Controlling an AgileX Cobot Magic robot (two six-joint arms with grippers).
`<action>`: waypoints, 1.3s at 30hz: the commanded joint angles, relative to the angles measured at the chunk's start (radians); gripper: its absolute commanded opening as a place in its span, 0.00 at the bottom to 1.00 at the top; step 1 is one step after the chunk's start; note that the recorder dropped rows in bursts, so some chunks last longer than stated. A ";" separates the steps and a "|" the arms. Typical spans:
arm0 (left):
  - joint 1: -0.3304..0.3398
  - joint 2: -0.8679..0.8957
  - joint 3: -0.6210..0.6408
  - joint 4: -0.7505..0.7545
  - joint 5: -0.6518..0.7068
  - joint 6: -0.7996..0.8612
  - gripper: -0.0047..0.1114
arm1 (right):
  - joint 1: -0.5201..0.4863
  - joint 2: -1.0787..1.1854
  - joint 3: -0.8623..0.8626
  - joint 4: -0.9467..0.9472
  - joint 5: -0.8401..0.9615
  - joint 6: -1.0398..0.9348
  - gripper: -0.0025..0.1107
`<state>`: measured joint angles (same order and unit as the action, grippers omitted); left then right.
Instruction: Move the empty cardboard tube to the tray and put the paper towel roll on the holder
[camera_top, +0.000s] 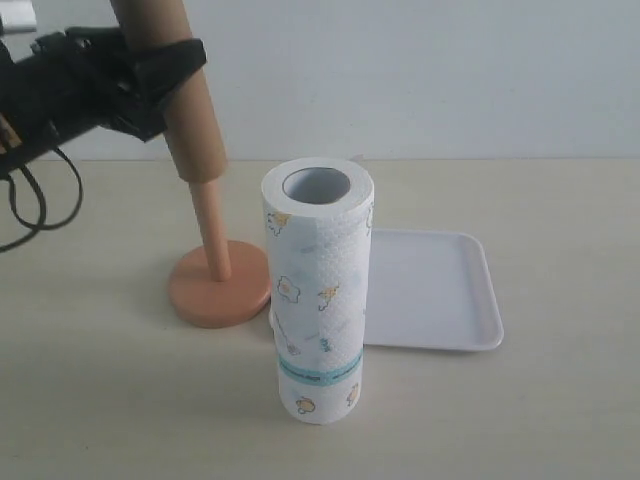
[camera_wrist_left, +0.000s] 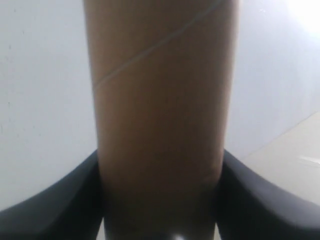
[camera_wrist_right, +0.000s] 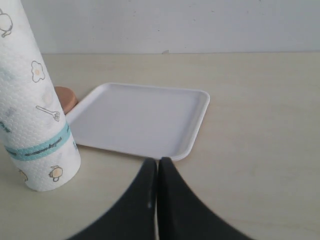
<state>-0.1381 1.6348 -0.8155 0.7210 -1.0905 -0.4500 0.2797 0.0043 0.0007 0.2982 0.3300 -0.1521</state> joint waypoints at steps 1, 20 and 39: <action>-0.001 -0.148 -0.007 0.009 0.100 -0.043 0.08 | -0.002 -0.004 -0.001 0.001 -0.008 -0.004 0.02; -0.003 -0.453 -0.426 0.630 0.415 -0.772 0.08 | -0.002 -0.004 -0.001 0.001 -0.008 -0.004 0.02; -0.175 -0.268 -0.781 1.023 0.449 -1.170 0.08 | -0.002 -0.004 -0.001 0.001 -0.009 -0.004 0.02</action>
<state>-0.3008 1.3555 -1.5875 1.7413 -0.6396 -1.5965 0.2797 0.0043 0.0007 0.2982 0.3300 -0.1521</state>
